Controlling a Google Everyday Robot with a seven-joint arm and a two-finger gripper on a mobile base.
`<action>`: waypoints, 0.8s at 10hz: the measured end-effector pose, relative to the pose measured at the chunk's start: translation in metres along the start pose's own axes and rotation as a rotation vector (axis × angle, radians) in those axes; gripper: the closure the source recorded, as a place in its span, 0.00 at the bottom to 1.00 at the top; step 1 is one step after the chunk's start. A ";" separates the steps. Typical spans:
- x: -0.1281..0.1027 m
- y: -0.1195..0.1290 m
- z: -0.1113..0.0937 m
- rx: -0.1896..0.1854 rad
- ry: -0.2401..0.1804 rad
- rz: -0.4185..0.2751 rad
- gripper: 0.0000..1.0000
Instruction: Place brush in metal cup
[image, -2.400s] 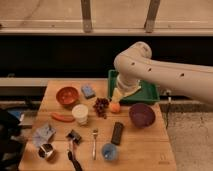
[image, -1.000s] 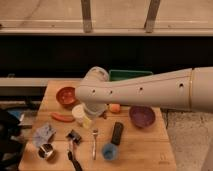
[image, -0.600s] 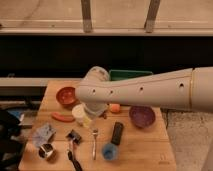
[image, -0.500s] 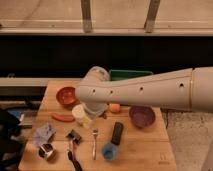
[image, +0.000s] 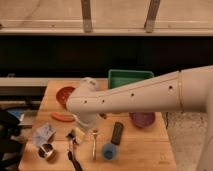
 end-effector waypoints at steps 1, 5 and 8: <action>0.001 0.013 0.004 -0.013 0.005 0.004 0.20; -0.010 0.049 0.026 -0.021 0.052 0.087 0.20; -0.016 0.058 0.033 -0.031 0.053 0.111 0.20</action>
